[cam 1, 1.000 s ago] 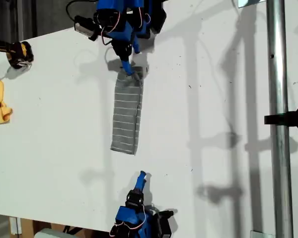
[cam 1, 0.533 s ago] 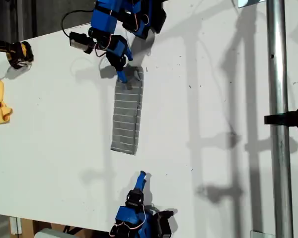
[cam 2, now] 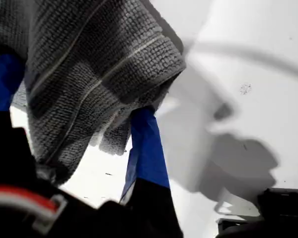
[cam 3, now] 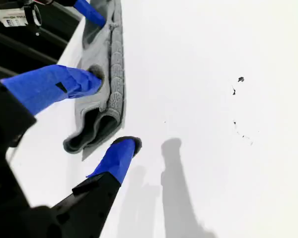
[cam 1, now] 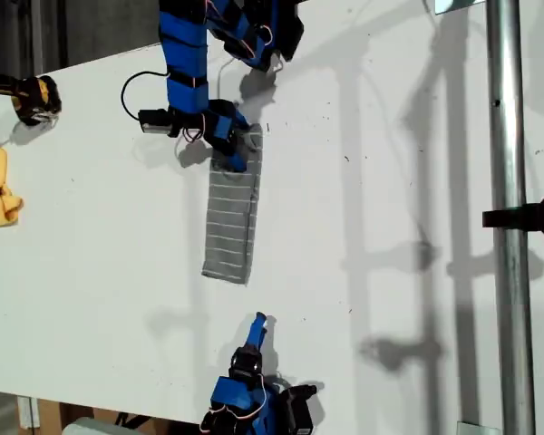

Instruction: Grasp corners of a towel and fold twice.

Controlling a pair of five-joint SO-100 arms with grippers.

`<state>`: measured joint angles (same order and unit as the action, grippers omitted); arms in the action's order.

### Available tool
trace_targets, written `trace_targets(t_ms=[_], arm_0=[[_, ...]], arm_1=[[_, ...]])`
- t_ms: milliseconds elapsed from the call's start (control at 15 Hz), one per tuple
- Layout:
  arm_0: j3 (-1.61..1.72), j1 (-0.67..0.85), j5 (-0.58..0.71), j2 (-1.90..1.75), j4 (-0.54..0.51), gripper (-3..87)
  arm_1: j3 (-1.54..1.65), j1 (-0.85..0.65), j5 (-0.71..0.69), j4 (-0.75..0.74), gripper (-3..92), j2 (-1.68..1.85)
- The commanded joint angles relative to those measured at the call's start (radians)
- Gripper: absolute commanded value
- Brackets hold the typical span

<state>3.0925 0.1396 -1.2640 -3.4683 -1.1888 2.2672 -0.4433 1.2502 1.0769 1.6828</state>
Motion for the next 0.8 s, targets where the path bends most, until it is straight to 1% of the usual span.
trace_targets(t_ms=[0, 200, 267, 333, 400, 467, 533, 733], arm_0=[[0.005, 0.011, -0.011, -0.008, 0.003, 23.1], [0.005, 0.011, -0.015, -0.008, -0.003, 23.1], [0.003, 0.011, -0.017, -0.008, -0.005, 23.1], [0.003, 0.011, -0.017, -0.008, -0.006, 23.1], [0.003, 0.011, -0.015, -0.008, -0.006, 23.1], [0.003, 0.011, -0.017, -0.008, -0.006, 23.1], [0.003, 0.011, -0.017, -0.008, -0.008, 23.1], [0.003, 0.012, -0.015, -0.008, -0.008, 23.1]], arm_1=[[-0.118, 0.026, -0.011, -0.021, 40.4, -0.058], [-0.160, 0.046, -0.017, -0.058, 27.7, -0.071], [-0.161, 0.044, -0.017, -0.060, 16.2, -0.069], [-0.155, 0.044, 0.005, -0.054, 2.4, -0.052], [-0.144, 0.048, 0.005, -0.052, 0.0, -0.032], [-0.115, 0.046, 0.005, -0.052, 0.0, -0.002], [-0.092, 0.044, 0.011, -0.020, -0.1, 0.038], [-0.052, 0.091, 0.061, 0.172, -0.1, 0.215]])
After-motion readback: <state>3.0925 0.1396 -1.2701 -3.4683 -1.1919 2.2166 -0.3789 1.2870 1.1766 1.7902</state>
